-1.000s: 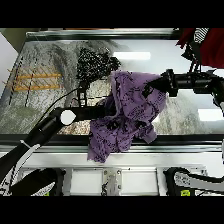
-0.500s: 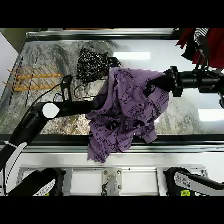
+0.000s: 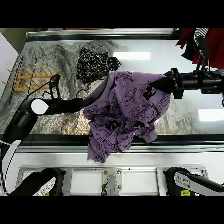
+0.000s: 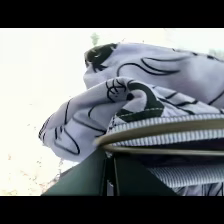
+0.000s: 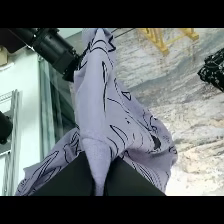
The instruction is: Fold the clothes and pants, and hang the long-sleeved shirts on hangers.
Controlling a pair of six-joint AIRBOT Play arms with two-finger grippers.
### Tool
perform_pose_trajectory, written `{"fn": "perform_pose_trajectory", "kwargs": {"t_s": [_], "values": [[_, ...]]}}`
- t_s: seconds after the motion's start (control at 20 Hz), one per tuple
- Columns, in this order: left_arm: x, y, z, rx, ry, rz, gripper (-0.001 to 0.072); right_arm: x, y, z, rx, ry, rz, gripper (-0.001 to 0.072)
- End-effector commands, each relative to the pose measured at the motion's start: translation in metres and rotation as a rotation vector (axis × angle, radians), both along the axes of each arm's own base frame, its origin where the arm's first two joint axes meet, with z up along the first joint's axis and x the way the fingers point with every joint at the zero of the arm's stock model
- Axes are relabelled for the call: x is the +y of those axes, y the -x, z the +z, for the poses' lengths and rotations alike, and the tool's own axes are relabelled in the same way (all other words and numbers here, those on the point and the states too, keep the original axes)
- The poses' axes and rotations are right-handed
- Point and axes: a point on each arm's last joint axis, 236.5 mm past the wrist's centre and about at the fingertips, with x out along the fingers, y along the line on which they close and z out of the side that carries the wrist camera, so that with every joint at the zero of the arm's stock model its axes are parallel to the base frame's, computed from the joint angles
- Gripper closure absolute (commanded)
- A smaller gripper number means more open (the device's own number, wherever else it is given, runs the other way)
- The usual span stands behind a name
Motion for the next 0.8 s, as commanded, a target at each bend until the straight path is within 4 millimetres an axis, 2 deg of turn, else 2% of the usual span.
{"fn": "perform_pose_trajectory", "kwargs": {"t_s": [0.0,0.1,0.35,0.45,0.55,0.65,0.75], "values": [[0.013,-0.004,0.000,-0.004,-0.011,0.018,0.0686,-0.006,0.002,-0.019,0.020,0.084,0.000,0.0705],[0.016,-0.005,0.007,-0.016,-0.027,-0.010,0.0686,-0.009,0.004,-0.030,0.032,0.128,0.008,0.0705],[0.035,-0.021,0.050,-0.088,-0.059,-0.045,0.0687,-0.012,0.012,-0.042,0.072,0.136,0.019,0.0705],[0.041,-0.021,0.054,-0.091,-0.069,-0.050,0.0687,-0.012,0.014,-0.046,0.086,0.137,0.018,0.0705],[0.048,-0.017,0.049,-0.071,-0.104,-0.054,0.0687,-0.014,0.014,-0.046,0.087,0.136,0.013,0.0705],[0.045,-0.017,0.055,-0.084,-0.104,-0.063,0.0687,-0.012,0.015,-0.044,0.083,0.132,0.015,0.0705],[0.032,-0.018,0.082,-0.129,-0.112,-0.113,0.0687,-0.011,0.018,-0.046,0.101,0.110,0.011,0.0705]]}}
